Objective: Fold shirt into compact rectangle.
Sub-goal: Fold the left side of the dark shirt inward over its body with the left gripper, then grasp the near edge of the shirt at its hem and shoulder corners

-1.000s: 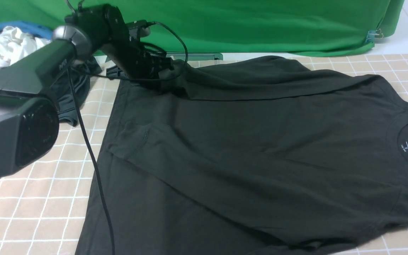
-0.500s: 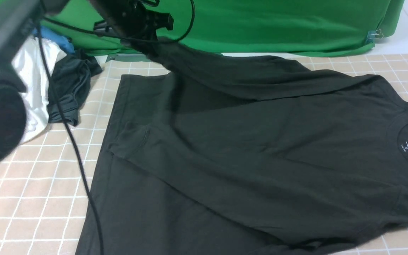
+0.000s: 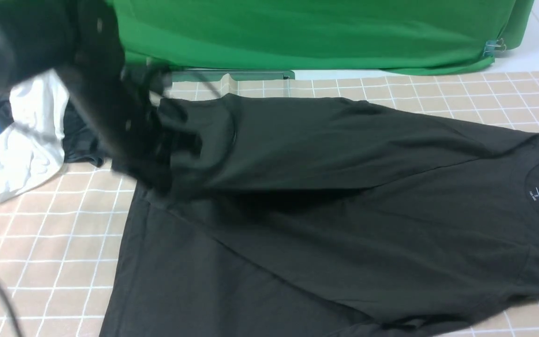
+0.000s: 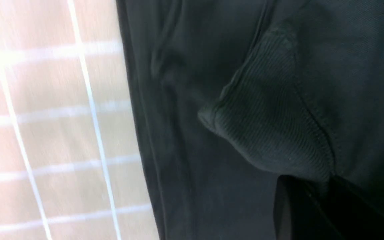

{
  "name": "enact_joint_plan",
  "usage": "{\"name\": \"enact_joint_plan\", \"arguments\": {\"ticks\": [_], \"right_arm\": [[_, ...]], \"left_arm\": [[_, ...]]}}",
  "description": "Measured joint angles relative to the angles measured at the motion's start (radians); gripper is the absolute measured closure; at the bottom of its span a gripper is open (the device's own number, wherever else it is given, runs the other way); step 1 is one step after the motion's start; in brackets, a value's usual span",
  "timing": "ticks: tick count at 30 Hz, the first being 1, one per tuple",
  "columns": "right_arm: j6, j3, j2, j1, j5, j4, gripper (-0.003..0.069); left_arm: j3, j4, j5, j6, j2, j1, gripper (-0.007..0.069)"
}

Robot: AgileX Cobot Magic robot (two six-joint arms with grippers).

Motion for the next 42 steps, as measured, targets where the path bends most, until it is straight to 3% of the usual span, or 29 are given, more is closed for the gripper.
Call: {"name": "enact_joint_plan", "arguments": {"ticks": [8,11,13,17,24,29,35,40,42], "right_arm": [[0.000,0.000,0.000,0.000,-0.002,0.000,0.0555],[0.000,0.000,0.000,0.000,-0.002,0.000,0.0550],[0.001,0.000,0.000,0.000,0.004,0.000,0.0549],[0.005,0.000,0.000,0.000,0.012,0.000,0.0546],[0.009,0.000,0.000,0.000,0.034,0.000,0.0546],[0.010,0.000,0.000,0.000,0.036,0.000,0.0543],[0.011,0.000,0.021,0.000,0.063,0.001,0.0536],[0.011,-0.008,0.088,0.000,0.157,0.002,0.0532],[0.011,-0.028,0.126,0.000,0.215,0.002,0.0529]], "left_arm": [[0.146,-0.005,-0.075,0.010,-0.008,-0.001,0.0542],[0.148,0.035,-0.060,0.015,-0.011,-0.001,0.0467],[0.148,0.044,0.000,0.017,-0.012,-0.001,0.0379],[0.189,0.045,0.109,0.018,-0.031,-0.001,0.0310],[0.473,-0.002,0.030,0.004,-0.208,-0.001,0.0316],[0.651,-0.026,-0.116,-0.013,-0.329,-0.001,0.0293],[0.711,-0.060,-0.174,-0.013,-0.324,-0.001,0.0223],[0.715,-0.072,-0.200,-0.015,-0.276,-0.001,0.0238],[0.711,-0.064,-0.194,-0.015,-0.264,-0.001,0.0286]]}}
